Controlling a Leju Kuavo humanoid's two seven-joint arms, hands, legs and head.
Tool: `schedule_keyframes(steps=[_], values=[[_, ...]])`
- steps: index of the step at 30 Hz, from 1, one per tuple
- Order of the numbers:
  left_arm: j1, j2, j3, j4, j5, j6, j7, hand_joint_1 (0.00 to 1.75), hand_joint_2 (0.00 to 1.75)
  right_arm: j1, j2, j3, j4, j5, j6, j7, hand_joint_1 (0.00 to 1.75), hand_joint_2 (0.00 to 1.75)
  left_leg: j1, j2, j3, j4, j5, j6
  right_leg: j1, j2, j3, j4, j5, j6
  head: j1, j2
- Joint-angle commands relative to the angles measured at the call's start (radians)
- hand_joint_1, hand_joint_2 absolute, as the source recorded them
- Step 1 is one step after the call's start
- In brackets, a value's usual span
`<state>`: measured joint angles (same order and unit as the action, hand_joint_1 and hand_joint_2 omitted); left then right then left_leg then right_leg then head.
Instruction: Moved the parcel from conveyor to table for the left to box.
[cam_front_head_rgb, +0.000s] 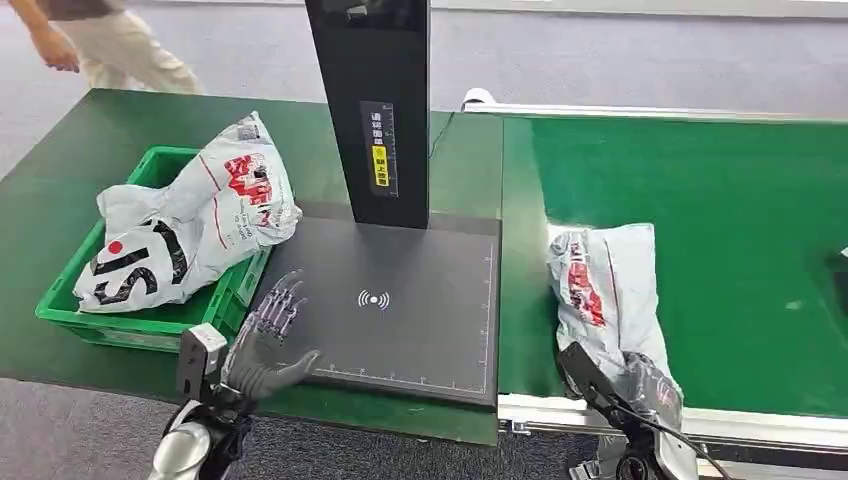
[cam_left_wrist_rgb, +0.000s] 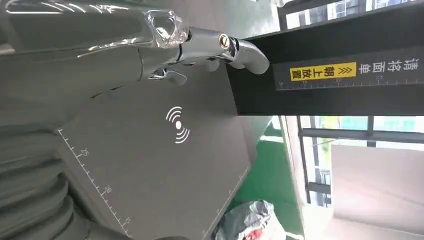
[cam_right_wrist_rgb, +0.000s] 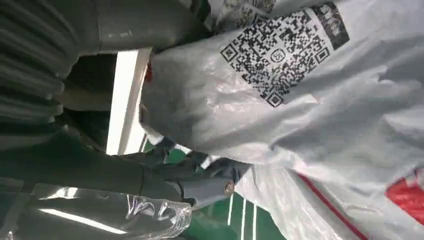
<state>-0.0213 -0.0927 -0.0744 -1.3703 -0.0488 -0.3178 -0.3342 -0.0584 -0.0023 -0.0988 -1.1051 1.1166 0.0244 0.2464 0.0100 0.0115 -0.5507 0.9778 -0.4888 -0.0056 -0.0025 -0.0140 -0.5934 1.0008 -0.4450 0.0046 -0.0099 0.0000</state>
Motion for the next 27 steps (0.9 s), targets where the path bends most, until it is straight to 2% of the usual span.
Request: schedule_keyframes(steps=[1,13,22,25,27], values=[[0.024,-0.001,0.025,-0.007,-0.003,-0.002,0.001,0.0,1.75,0.02,0.012,0.045,-0.017,-0.04,-0.019,-0.046,1.75,1.75,0.0,0.0,0.003,-0.002,0.0,0.0,0.0,0.002,0.002,-0.002,0.0,0.0,0.0,0.0],[0.035,0.002,0.043,-0.026,-0.011,-0.006,0.01,0.0,1.75,0.006,0.0,0.085,-0.037,-0.097,-0.04,-0.075,1.75,1.75,0.0,0.001,0.002,-0.002,0.0,0.0,-0.001,0.003,0.001,-0.002,0.0,0.0,0.0,0.0],[0.022,0.011,0.019,0.003,0.002,-0.008,-0.003,0.0,1.75,0.051,0.04,0.011,-0.186,-0.162,-0.203,-0.147,1.75,1.75,-0.001,-0.001,0.0,-0.001,0.0,0.0,-0.001,0.001,0.0,-0.001,-0.001,0.0,0.0,0.0],[0.012,0.009,0.006,0.021,0.004,-0.005,-0.005,0.0,1.75,0.051,0.048,-0.006,-0.211,-0.126,-0.299,-0.16,1.75,1.75,-0.001,-0.001,0.0,-0.001,0.0,0.0,-0.001,0.001,-0.001,0.0,0.0,0.0,0.0,0.0],[0.01,0.006,0.003,0.021,0.004,-0.005,-0.005,0.0,1.75,0.048,0.047,-0.007,-0.211,-0.126,-0.297,-0.159,1.75,1.75,-0.001,0.0,0.0,-0.002,0.0,0.0,-0.001,0.002,0.0,0.0,0.0,0.0,0.0,0.0]])
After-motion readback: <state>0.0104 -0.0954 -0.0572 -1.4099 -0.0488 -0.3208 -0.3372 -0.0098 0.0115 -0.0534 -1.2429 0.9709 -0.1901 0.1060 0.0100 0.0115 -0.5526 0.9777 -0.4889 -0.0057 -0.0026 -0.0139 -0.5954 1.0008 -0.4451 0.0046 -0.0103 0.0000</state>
